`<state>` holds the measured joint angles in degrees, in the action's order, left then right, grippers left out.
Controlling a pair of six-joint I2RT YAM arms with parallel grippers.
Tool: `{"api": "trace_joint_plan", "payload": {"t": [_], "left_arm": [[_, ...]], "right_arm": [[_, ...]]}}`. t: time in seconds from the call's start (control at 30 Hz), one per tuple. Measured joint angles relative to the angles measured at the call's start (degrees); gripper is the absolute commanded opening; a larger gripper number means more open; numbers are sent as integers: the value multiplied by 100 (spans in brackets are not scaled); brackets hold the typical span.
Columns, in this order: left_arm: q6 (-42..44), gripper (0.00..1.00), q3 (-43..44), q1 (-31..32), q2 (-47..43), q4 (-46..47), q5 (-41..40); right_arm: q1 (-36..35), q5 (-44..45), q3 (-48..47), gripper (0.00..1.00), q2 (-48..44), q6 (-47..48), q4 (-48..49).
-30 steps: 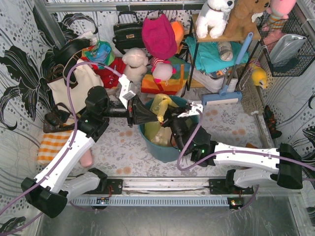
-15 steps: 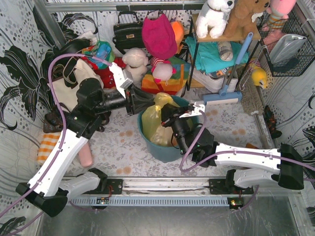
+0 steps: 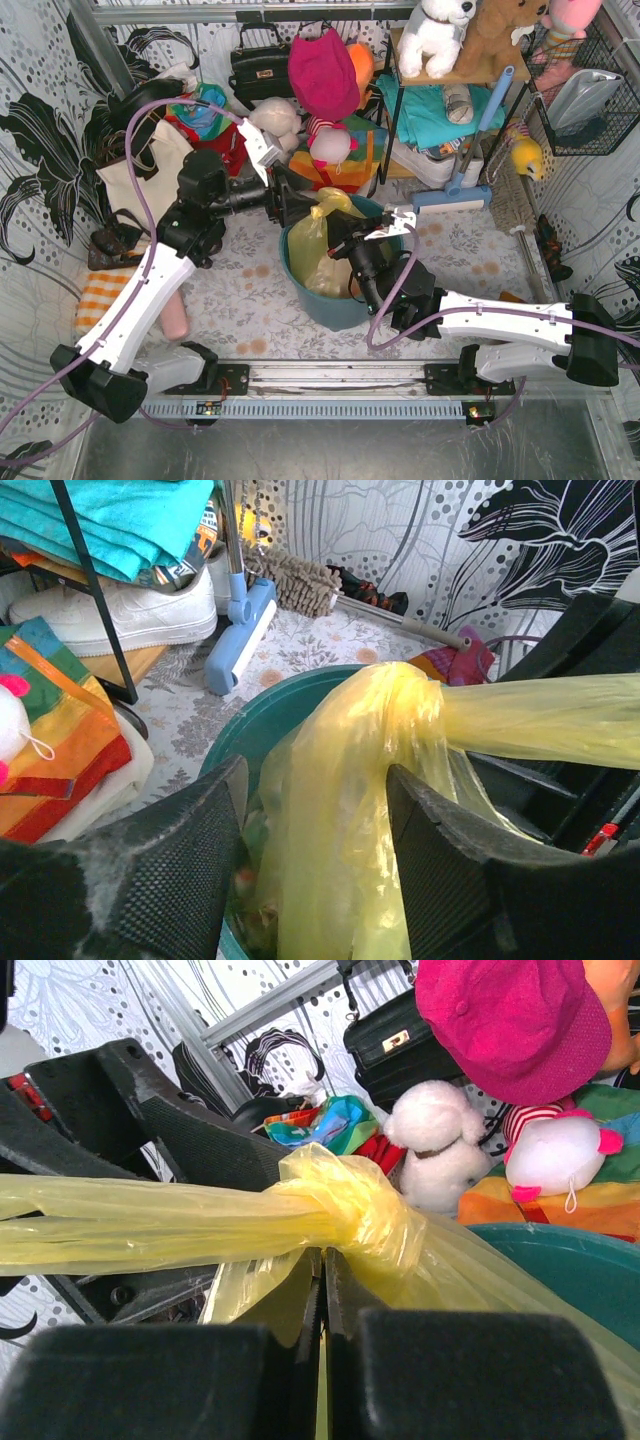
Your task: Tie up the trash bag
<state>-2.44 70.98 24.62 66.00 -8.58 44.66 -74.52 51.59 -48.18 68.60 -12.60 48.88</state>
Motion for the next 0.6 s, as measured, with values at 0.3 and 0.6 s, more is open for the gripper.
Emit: {"api": "trace_joint_plan", "payload": {"t": [0.3, 0.6], "left_arm": [[-70, 61, -131, -101, 151, 343, 671], [-52, 15, -214, -105, 212, 472, 1329]], "right_arm": [[0, -13, 0, 0, 2, -20, -87], [0, -9, 0, 0, 2, -20, -129]]}}
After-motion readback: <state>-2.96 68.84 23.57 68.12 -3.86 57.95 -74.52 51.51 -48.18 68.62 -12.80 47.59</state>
